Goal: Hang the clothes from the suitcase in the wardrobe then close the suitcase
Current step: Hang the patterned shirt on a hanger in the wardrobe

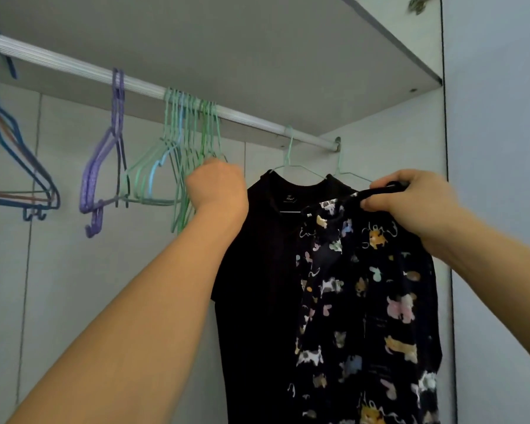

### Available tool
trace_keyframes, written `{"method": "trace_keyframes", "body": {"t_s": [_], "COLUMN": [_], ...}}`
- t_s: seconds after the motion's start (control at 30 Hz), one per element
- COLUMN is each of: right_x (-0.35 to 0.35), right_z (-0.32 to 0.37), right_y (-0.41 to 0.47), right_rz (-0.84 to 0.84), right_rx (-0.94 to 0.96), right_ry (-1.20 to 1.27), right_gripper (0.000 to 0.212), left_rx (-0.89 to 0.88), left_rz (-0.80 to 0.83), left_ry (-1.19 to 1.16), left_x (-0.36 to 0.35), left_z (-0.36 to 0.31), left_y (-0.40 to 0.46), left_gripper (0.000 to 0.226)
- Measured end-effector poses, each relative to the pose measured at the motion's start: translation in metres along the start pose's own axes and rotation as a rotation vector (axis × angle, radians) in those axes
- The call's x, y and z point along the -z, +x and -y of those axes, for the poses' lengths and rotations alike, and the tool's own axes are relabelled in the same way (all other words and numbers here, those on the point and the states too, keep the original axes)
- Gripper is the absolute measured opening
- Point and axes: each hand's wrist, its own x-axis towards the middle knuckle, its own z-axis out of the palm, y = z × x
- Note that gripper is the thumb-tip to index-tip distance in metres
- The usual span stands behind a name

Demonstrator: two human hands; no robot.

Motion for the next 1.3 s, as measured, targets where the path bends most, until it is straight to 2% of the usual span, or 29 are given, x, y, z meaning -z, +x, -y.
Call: {"method": "trace_keyframes", "body": {"t_s": [0.07, 0.2, 0.27, 0.4, 0.47, 0.53, 0.67, 0.93, 1.1, 1.2, 1.3], "right_x": [0.000, 0.000, 0.000, 0.005, 0.010, 0.018, 0.037, 0.087, 0.130, 0.151, 0.169], "right_z": [0.000, -0.001, -0.002, -0.003, -0.003, -0.003, -0.006, -0.025, -0.043, -0.050, -0.055], "right_y": [0.000, -0.003, -0.005, -0.007, -0.007, -0.009, -0.013, -0.028, -0.050, -0.069, -0.093], "right_rz": [0.000, 0.012, 0.016, -0.004, -0.010, -0.002, -0.037, -0.144, -0.196, -0.153, -0.070], "right_rx": [0.004, -0.001, 0.001, -0.001, -0.002, -0.009, -0.037, -0.182, -0.308, -0.470, -0.602], "right_ry": [-0.007, -0.015, -0.029, -0.042, -0.057, -0.055, -0.095, -0.227, -0.244, -0.105, -0.038], "right_gripper": [0.023, 0.024, 0.024, 0.024, 0.024, 0.024, 0.022, 0.020, 0.008, 0.010, 0.012], "left_rx": [-0.006, 0.033, 0.077, 0.225, 0.260, 0.287, 0.315, -0.082, -0.126, -0.129, -0.187], "left_rz": [-0.005, 0.027, 0.042, 0.129, 0.092, 0.036, 0.142, 0.422, 0.765, 0.986, 1.179], "left_ry": [-0.037, -0.193, -0.337, -0.833, -1.133, -1.439, -1.759, -1.830, -1.899, -1.948, -1.897], "left_x": [0.000, 0.004, 0.008, 0.011, 0.009, 0.007, 0.012, 0.037, 0.048, 0.055, 0.061], "left_z": [0.001, 0.003, 0.000, -0.004, -0.005, -0.012, -0.030, -0.091, -0.137, -0.164, -0.194], "left_y": [0.002, 0.003, 0.002, 0.013, 0.018, 0.016, -0.004, -0.106, -0.196, -0.247, -0.293], "left_gripper": [0.029, 0.009, 0.014, 0.024, 0.026, 0.015, 0.022, 0.007, 0.006, 0.008, 0.006]}}
